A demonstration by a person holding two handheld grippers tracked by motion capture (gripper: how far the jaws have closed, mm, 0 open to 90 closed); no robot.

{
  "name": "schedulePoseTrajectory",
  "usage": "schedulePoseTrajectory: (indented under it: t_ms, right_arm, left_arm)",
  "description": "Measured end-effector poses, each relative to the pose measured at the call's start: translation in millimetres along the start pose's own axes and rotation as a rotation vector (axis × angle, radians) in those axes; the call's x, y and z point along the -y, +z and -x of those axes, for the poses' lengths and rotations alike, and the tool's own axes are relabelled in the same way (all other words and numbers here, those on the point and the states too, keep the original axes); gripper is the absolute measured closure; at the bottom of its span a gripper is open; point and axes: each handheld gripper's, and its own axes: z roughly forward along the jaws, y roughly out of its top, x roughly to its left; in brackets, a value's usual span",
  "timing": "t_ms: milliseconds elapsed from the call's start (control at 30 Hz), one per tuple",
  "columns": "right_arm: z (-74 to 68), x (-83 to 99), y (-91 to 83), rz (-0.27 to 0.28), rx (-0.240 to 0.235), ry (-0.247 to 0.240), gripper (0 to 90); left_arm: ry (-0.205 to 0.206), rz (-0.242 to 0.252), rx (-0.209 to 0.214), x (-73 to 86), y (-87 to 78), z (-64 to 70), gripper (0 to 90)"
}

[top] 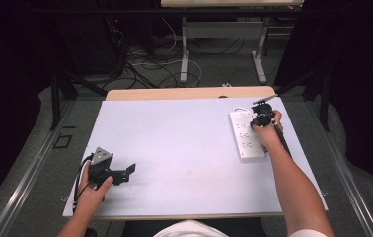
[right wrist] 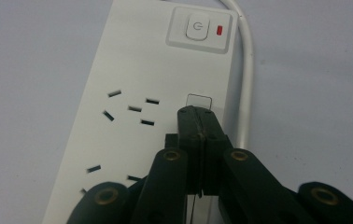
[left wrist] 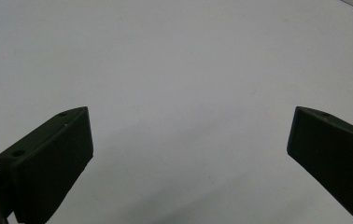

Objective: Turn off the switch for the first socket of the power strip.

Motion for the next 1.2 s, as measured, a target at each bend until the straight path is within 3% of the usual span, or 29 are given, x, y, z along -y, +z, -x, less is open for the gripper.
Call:
schedulePoseTrajectory:
  t_ms: [733, 1200]
  right_arm:
    - [1.9, 0.9, -0.7, 0.008, -0.019, 0.009, 90.0]
    - [2.0, 1.2, -4.1, 0.002, -0.003, -0.003, 90.0]
  left_arm:
    - [0.0, -0.002, 0.0, -0.1, 0.4, -0.2, 0.2]
    - [-0.001, 0.01, -0.007, 0.4, 0.9, 0.3, 0.2]
